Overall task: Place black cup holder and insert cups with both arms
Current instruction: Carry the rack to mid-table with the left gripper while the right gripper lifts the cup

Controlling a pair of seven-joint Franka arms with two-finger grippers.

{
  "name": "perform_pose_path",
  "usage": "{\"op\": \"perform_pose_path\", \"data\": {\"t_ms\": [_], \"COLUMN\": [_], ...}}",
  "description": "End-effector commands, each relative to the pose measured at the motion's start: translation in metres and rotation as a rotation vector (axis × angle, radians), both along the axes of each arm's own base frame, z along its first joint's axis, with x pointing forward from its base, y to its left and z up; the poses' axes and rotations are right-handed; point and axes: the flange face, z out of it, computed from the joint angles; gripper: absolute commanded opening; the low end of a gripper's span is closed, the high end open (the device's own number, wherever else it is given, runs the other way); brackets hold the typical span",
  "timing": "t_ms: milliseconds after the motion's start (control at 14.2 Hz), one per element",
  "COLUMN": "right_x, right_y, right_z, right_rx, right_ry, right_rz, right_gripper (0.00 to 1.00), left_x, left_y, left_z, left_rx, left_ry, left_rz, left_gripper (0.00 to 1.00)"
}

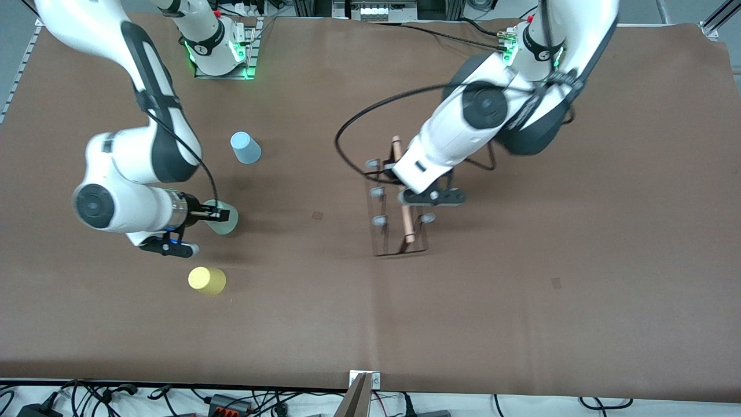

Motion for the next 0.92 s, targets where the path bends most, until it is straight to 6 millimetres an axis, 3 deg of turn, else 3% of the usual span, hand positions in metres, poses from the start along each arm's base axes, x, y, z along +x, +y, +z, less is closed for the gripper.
{"op": "perform_pose_path", "data": {"t_ms": [0,141,423,564,846], "right_x": [0.005,-0.002,-0.018,-0.021,-0.026], "right_y": [0.015,0.037,0.083,0.091,0.09], "right_z": [0.024,0.03,0.039,0.038,0.03], "right_rx": [0.019,0.017,0.016,0.009,-0.015], "right_ry": [0.002,0.015,0.012,0.019,0.06], "right_rz": [0.036,0.065,0.126,0.12,0.062], "right_gripper": [0.23,0.23,0.23,0.23,0.23], "left_x": [0.002,-0.009,-0.019,-0.021,-0.014], "left_y": [-0.044,-0.062,-0.075,-0.076,-0.069], "left_z": [-0.019,-0.039,-0.047,-0.052,-0.067], "left_rx": [-0.006,0.013,0.019,0.025,0.054], "left_ry": [-0.043,-0.043,-0.041,-0.037,-0.034], "left_rz": [0.051,0.045,0.022,0.017,0.035], "left_gripper": [0.0,0.0,0.0,0.0,0.12]}}
